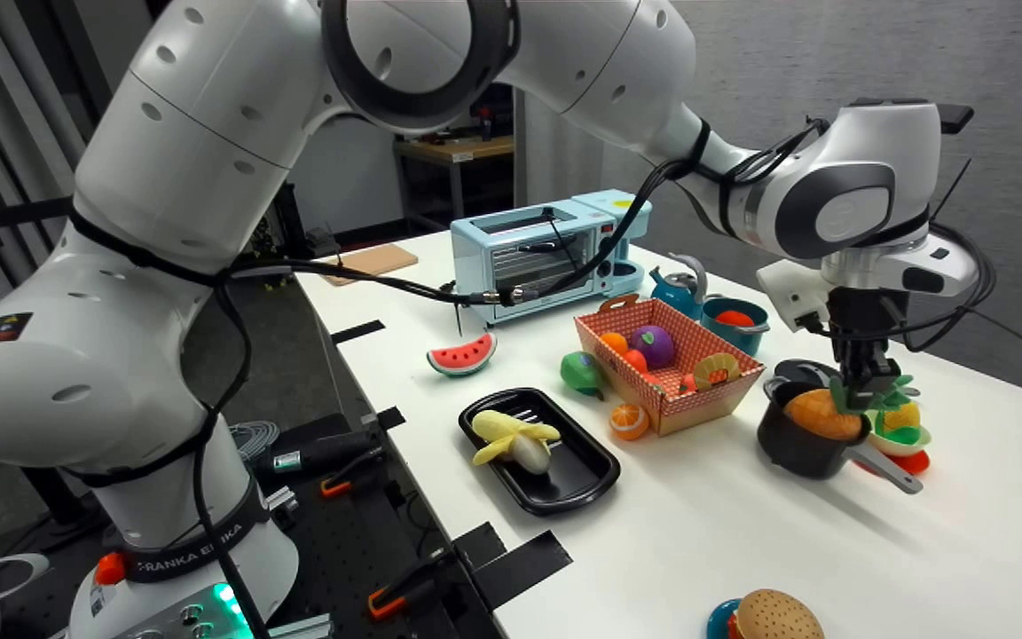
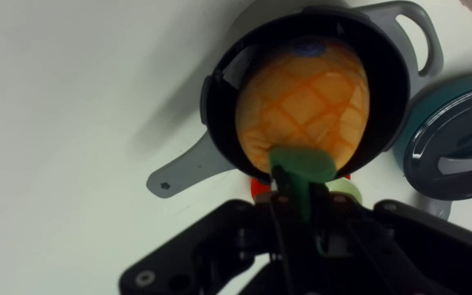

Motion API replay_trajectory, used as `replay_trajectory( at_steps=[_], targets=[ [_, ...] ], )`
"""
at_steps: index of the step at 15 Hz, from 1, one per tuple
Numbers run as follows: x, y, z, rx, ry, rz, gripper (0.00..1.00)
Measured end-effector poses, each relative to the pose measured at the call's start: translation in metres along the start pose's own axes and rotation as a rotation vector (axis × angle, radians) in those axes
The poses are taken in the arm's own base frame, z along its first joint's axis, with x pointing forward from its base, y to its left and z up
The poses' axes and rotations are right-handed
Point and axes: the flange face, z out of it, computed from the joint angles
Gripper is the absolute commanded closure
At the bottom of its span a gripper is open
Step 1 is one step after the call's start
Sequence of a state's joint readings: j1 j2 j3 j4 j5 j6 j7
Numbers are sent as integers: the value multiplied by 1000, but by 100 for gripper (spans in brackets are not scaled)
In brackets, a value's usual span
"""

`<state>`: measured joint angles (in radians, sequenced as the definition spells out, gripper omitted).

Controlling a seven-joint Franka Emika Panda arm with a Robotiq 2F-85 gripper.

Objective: Pick up the pineapple from the pot and put it in the basket, then pick it up again and put it back in the pot

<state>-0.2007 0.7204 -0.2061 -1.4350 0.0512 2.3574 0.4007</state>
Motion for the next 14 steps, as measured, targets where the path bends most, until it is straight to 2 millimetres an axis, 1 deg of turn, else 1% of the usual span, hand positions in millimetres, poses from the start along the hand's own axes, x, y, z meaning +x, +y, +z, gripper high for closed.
replay_trajectory(
  at_steps=[1,3,5,10,14],
  targets=[
    [0,-1,-1,1,1,-1,98],
    [0,-2,-3,2,4,-6,98],
    [1,-5,-10,6,13,-13,98],
    [0,-13,-46,25,47,-43,98],
    [-11,-16,-71,24,58,-74,98]
  ],
)
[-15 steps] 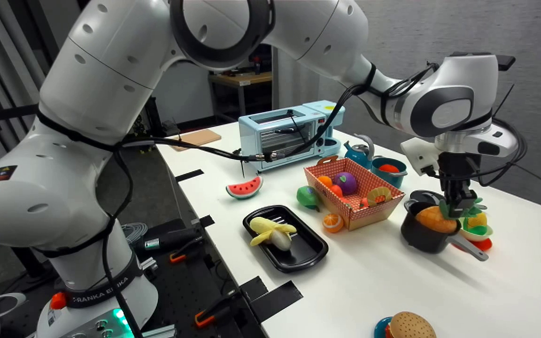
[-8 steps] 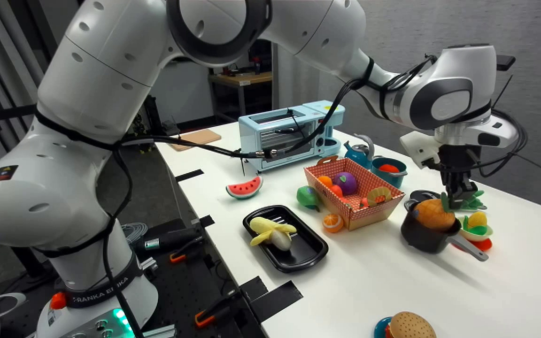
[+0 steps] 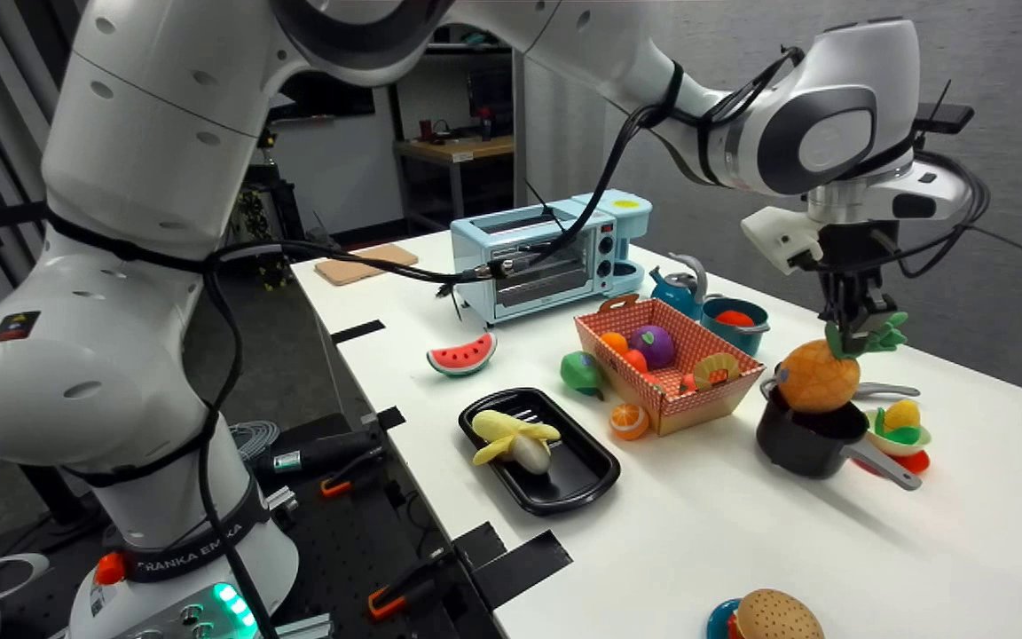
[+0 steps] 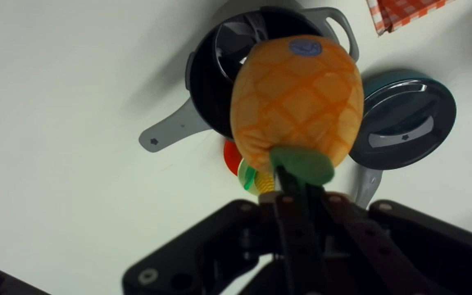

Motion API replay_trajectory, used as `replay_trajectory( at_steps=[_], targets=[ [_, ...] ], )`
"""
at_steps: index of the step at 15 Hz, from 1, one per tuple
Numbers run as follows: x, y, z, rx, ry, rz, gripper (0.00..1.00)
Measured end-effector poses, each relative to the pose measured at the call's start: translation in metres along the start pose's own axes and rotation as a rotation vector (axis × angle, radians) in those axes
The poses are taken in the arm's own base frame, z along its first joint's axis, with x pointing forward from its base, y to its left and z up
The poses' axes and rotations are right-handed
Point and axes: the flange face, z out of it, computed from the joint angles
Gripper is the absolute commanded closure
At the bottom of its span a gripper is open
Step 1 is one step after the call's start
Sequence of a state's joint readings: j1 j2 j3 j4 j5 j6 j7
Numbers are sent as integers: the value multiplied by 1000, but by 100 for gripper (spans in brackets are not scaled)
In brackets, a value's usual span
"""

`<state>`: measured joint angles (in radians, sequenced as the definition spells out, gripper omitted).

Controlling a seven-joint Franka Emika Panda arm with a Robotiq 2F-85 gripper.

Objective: Pick up the pineapple from the pot and put it in the basket, then pick it up again and put it back in the pot

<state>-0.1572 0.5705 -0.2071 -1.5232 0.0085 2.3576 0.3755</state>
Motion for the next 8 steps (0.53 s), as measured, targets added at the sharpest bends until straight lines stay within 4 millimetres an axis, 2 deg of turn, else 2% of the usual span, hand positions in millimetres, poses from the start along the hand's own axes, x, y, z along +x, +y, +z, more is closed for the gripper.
replay_trajectory(
  at_steps=[8],
  targets=[
    [-44,-13,-42,-38,2,-116,98]
  ],
)
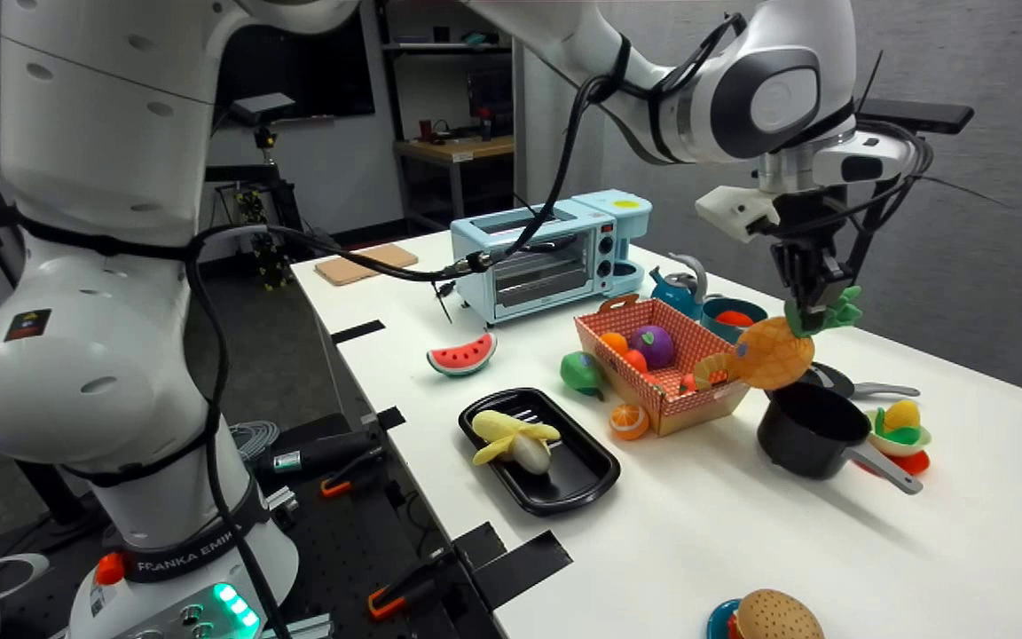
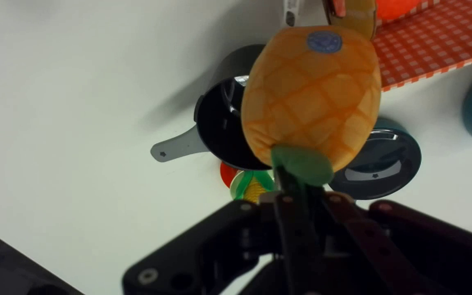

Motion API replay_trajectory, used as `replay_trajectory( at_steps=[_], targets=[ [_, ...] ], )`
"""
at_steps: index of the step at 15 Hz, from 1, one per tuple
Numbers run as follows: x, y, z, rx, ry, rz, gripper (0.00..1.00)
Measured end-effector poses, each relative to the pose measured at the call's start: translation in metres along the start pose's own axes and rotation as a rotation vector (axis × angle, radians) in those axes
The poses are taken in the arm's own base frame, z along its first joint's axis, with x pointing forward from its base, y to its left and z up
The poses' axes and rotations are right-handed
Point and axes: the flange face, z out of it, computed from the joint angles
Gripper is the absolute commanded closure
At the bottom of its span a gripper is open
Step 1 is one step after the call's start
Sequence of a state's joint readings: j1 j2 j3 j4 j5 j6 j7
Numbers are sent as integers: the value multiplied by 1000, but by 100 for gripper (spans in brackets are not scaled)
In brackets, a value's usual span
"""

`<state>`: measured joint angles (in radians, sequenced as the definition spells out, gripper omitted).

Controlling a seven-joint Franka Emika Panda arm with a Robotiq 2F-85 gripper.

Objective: Pick up the pineapple from the pot and put it in the basket, then pick it up again and put it back in the pot

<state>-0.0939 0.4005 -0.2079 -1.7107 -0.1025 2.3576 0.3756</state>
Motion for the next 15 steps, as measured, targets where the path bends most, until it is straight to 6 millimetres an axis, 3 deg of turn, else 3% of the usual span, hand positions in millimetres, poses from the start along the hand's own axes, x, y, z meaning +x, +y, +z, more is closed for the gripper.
replay_trajectory(
  at_steps=[8,12,15],
  targets=[
    [-43,-11,-53,39,9,-57,98],
    [-55,-10,-69,53,13,-68,98],
    [-67,-21,-75,61,12,-109,98]
  ],
)
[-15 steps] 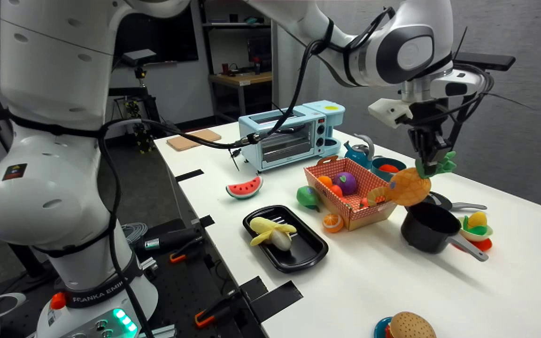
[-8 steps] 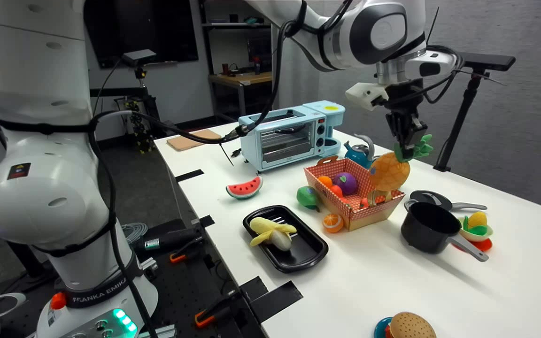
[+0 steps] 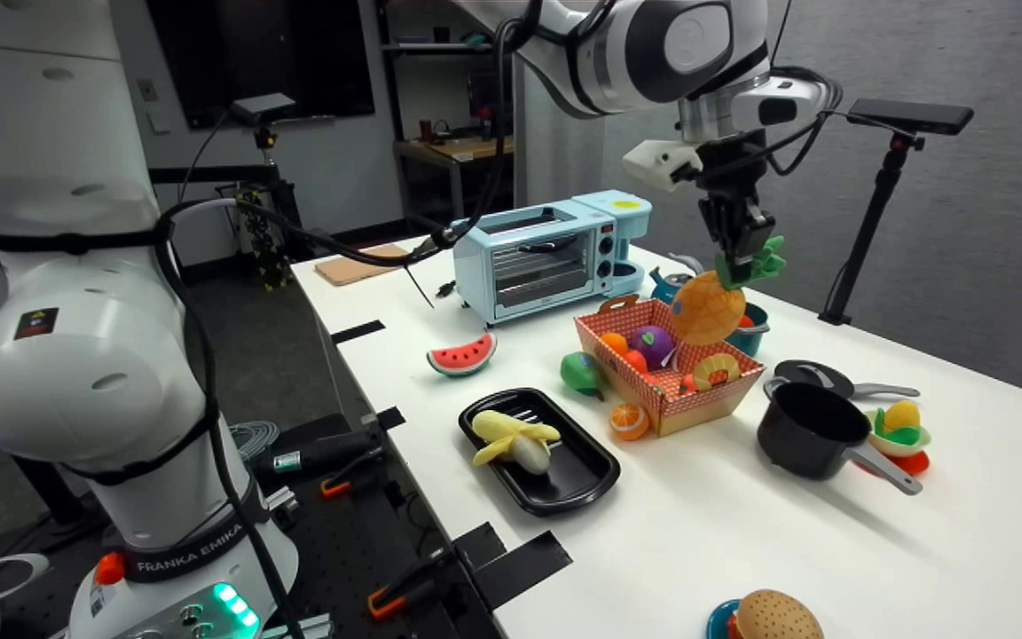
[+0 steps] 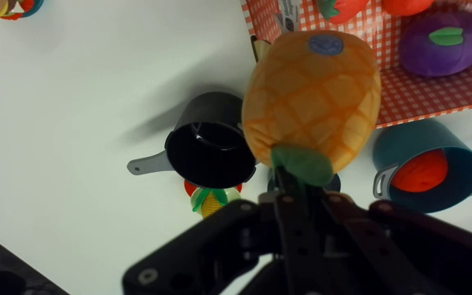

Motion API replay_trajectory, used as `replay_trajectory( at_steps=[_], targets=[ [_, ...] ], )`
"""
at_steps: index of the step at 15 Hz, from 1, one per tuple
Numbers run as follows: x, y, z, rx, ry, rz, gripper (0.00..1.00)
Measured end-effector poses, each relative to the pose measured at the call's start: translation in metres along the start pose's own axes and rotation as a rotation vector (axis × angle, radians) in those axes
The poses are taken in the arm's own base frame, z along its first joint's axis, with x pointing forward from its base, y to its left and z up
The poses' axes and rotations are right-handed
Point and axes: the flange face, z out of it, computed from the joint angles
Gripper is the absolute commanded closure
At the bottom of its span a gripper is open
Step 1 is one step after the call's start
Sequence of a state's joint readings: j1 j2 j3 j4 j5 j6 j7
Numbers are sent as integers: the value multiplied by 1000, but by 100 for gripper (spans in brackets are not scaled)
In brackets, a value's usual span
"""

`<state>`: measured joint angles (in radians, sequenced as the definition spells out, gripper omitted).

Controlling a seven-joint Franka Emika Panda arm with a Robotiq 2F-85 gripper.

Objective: Pick up the pineapple from the pot and put it in the basket, then pick it up again and put it back in the pot

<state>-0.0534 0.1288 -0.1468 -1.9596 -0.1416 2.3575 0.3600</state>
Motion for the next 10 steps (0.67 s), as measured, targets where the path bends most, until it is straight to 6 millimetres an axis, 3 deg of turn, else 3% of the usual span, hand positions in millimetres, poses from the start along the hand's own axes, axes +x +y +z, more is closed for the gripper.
replay_trajectory(
  at_steps=[6,10],
  targets=[
    [-22,-44,-3,23,-10,-131,98],
    [-26,-56,-4,31,-10,-181,98]
  ],
)
